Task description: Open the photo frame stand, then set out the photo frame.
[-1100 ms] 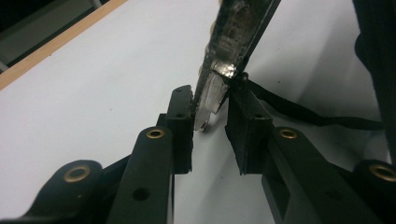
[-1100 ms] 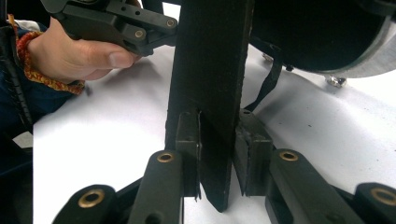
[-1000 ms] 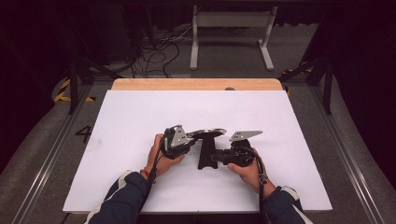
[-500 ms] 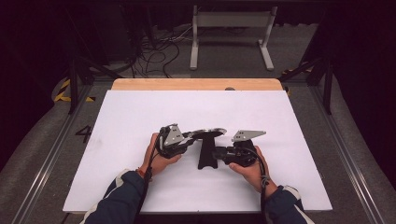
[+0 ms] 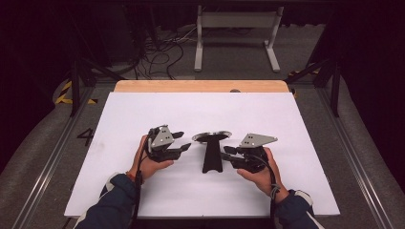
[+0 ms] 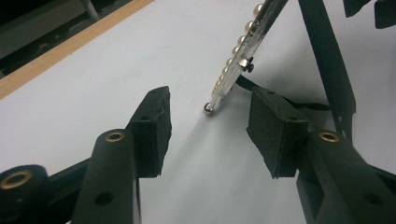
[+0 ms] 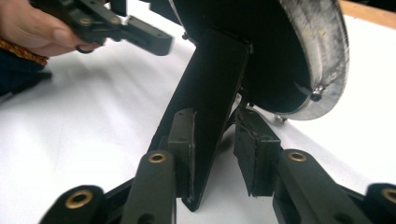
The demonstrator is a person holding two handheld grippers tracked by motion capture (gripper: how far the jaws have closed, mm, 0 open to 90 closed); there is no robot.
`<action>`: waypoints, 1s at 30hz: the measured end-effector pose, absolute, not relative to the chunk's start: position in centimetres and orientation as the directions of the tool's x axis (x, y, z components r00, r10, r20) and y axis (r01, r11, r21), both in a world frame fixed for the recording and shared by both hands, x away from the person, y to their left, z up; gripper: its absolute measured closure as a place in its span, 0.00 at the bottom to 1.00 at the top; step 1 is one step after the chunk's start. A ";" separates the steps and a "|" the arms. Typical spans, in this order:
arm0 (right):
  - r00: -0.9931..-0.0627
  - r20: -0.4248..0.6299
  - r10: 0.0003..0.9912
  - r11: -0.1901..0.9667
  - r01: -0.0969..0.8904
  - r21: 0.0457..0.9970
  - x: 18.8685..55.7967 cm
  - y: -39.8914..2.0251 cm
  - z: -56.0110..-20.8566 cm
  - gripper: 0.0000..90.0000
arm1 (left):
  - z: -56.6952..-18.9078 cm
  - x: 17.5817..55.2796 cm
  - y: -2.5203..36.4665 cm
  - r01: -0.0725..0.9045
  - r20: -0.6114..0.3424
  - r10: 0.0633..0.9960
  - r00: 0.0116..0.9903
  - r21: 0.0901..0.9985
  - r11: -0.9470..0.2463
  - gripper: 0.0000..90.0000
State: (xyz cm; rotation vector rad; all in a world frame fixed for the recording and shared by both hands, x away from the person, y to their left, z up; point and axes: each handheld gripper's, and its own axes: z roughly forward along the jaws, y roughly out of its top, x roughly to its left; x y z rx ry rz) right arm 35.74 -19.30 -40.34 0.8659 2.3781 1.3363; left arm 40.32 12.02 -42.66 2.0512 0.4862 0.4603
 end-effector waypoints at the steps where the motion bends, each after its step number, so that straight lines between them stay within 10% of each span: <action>1: -0.778 0.045 0.627 0.391 0.364 0.845 35.7 -19.2 -40.3 0.79 | -42.6 40.1 12.6 0.165 0.115 0.513 0.851 0.868 -0.468 0.52; 17: -0.802 -0.012 0.597 0.406 0.290 0.867 34.0 -17.9 -40.0 0.80 | -43.2 39.1 14.3 0.234 0.078 0.536 0.840 0.840 -0.489 0.35; 30: -0.807 -0.036 0.589 0.444 0.286 0.849 33.0 -15.4 -41.7 0.99 | -43.3 40.0 12.4 0.193 0.114 0.514 0.850 0.841 -0.506 0.51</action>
